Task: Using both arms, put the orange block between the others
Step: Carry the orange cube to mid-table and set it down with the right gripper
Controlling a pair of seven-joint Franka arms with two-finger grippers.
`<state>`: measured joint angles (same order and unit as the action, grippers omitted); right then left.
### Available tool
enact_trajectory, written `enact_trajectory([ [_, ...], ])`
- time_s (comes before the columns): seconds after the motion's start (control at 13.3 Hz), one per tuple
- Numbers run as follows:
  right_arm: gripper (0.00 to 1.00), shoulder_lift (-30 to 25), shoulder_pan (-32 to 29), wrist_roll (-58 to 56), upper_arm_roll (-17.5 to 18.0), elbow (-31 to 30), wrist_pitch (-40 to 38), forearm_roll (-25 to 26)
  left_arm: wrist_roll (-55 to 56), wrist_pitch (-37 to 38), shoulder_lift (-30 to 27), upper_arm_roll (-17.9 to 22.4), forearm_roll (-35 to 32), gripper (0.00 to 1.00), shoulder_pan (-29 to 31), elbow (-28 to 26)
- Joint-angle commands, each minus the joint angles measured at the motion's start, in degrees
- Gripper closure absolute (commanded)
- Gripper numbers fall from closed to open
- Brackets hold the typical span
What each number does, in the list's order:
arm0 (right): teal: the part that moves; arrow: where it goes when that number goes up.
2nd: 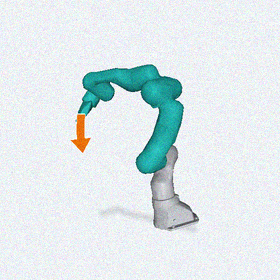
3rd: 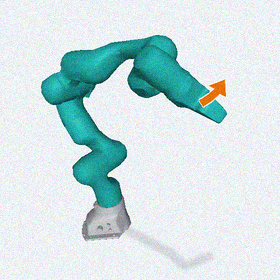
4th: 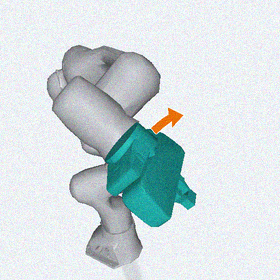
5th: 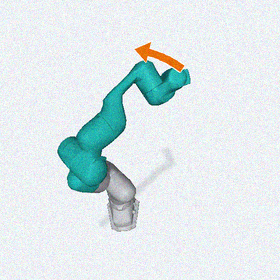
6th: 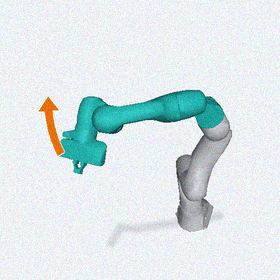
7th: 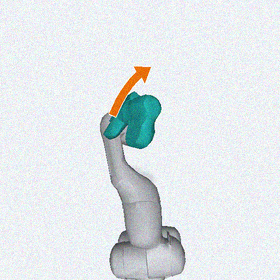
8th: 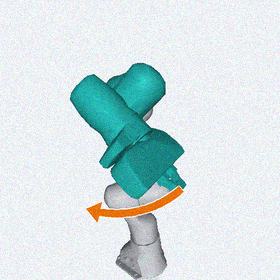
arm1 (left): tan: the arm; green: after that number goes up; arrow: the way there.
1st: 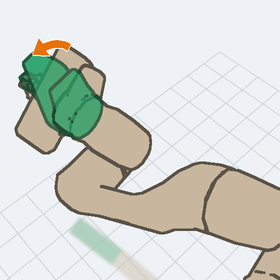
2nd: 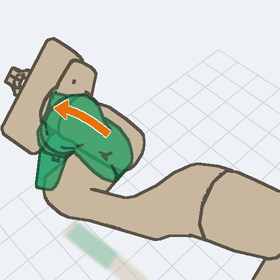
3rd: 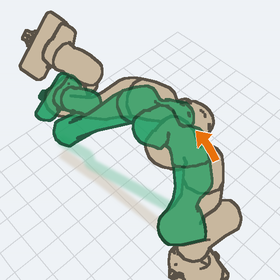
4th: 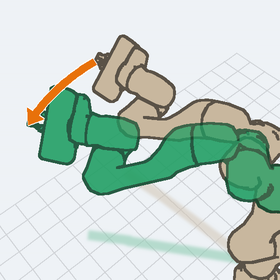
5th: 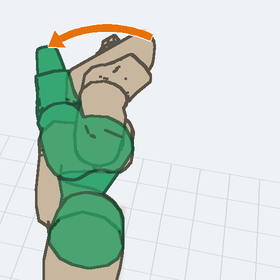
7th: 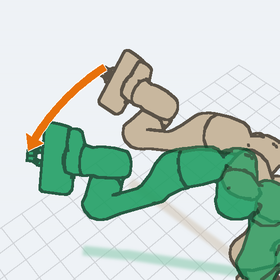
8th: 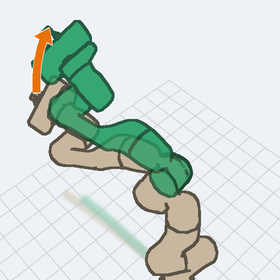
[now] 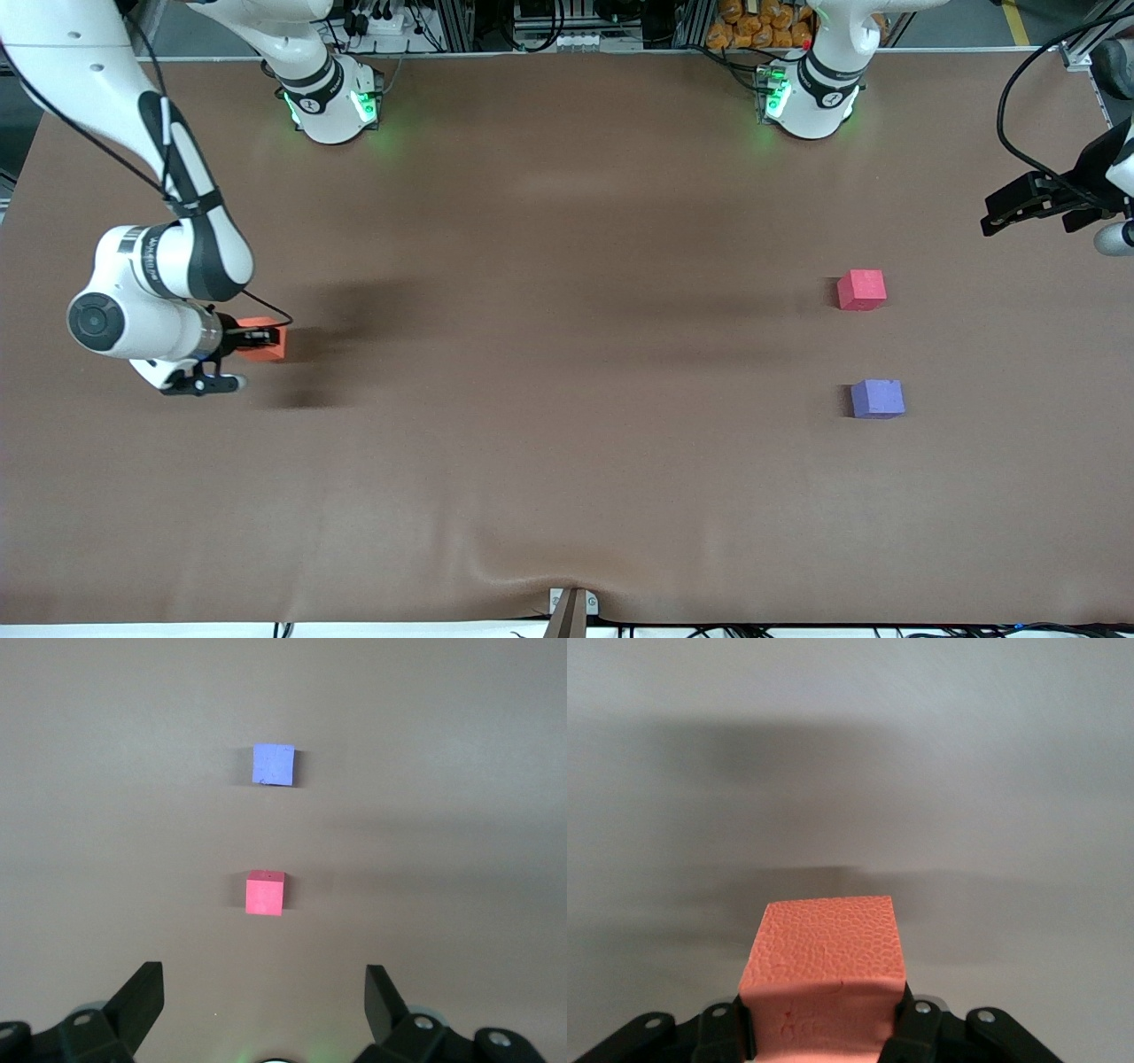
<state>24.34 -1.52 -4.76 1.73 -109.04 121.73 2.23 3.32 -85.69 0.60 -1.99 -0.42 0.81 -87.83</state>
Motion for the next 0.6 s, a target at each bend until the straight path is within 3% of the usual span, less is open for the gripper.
enact_trajectory([
  [0.0,1.0,0.5,6.7,0.2,-0.2,5.0,-1.6,0.0,-0.8,-0.4,0.1,0.1,0.9,0.0,1.0,0.0],
  [0.3,1.0,5.3,18.3,0.7,-0.2,14.0,-1.6,-1.0,-0.8,-1.0,0.7,0.1,1.0,0.0,0.9,0.0],
  [0.53,1.0,11.5,24.7,7.2,-0.2,21.7,-1.6,-6.3,-0.8,-1.4,1.0,0.1,1.0,0.0,0.9,0.0],
])
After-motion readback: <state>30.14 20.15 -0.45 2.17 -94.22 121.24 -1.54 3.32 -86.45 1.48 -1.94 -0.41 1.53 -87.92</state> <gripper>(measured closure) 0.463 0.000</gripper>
